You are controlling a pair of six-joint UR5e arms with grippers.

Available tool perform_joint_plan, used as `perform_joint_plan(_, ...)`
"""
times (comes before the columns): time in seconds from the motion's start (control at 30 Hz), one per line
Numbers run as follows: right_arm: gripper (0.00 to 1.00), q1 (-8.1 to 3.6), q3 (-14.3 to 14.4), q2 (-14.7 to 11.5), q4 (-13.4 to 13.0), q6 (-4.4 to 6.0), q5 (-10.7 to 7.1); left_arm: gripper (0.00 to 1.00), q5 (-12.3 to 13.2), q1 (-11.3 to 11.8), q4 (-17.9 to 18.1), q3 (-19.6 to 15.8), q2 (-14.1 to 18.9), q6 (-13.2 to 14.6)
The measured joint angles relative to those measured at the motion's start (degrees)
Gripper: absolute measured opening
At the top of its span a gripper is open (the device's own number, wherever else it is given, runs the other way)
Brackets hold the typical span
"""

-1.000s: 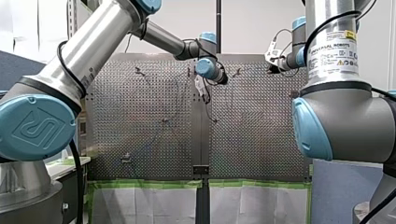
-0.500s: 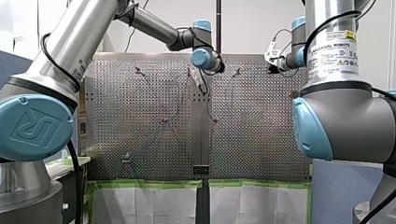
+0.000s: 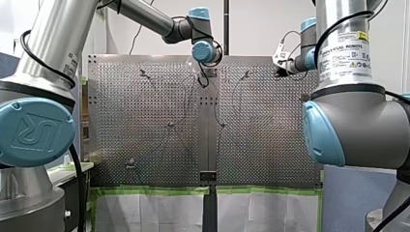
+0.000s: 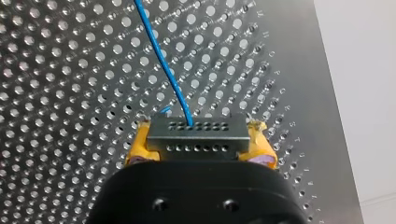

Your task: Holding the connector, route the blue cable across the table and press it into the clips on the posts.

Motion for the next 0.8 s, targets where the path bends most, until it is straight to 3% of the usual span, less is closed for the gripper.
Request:
perform_joint_plan(0.13, 0.00, 0.42, 0.0, 0.0, 0.1, -0.02, -0.02, 1.00, -2.2, 0.4, 2.2, -2.2, 1.4, -0.3)
perform_joint_plan(0.27, 0.00, 0.83, 0.0, 0.0, 0.1, -0.05, -0.02, 1.00, -4.0, 0.5, 4.6, -4.6, 0.1, -0.3)
perform_joint_plan(0.47, 0.00, 1.24, 0.0, 0.0, 0.1, -0.13, -0.02, 1.00, -3.8, 0.4, 8.1, -8.1, -2.6, 0.6)
perform_joint_plan(0.8, 0.00, 1.73, 0.0, 0.0, 0.1, -0.29, -0.02, 1.00, -3.8, 0.0, 13.8, -13.8, -3.2, 2.5)
